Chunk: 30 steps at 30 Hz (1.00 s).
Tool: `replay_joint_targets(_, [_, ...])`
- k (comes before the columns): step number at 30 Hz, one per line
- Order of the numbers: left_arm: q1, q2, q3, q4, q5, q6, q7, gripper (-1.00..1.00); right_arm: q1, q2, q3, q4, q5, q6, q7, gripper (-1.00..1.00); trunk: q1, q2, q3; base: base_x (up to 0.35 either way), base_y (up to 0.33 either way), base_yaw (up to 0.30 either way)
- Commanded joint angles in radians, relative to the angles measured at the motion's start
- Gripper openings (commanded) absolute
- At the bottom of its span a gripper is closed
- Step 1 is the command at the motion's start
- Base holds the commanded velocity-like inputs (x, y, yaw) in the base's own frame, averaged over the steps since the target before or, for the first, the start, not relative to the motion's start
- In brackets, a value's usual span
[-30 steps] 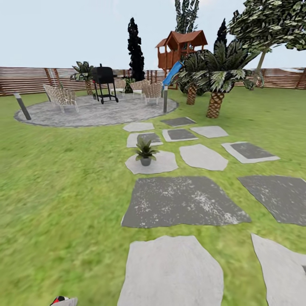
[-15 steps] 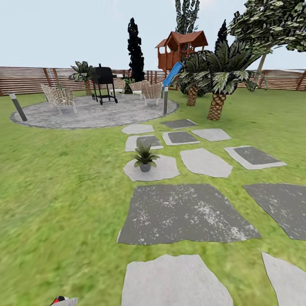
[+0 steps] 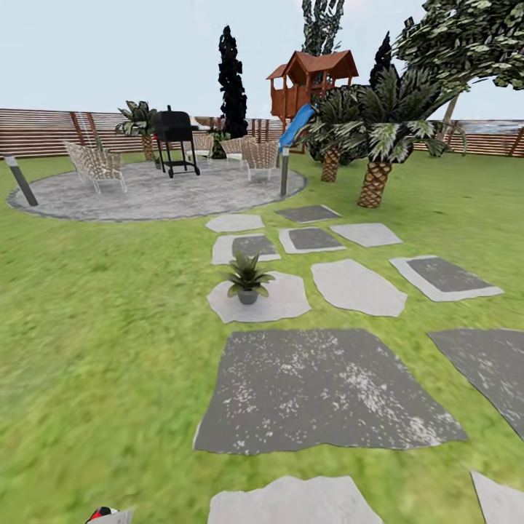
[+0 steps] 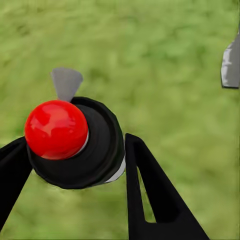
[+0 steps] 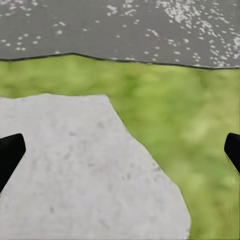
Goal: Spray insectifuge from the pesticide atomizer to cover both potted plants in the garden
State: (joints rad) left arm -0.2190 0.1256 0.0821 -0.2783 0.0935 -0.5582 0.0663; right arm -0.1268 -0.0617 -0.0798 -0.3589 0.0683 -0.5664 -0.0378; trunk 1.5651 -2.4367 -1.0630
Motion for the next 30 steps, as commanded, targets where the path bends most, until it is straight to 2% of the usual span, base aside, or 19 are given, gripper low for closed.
replay_joint_targets(1, [0.000,0.000,-0.002,0.001,0.009,-0.003,-0.002,-1.00,-0.001,0.000,-0.003,0.001,0.008,-0.003,-0.004,1.00,0.000,0.000,-0.001,0.339,0.000,0.000])
replay_joint_targets(30, [0.000,0.000,-0.002,0.001,0.009,-0.003,-0.002,-1.00,-0.001,0.000,-0.003,0.001,0.008,-0.001,-0.002,1.00,0.000,0.000,-0.001,0.340,0.000,0.000])
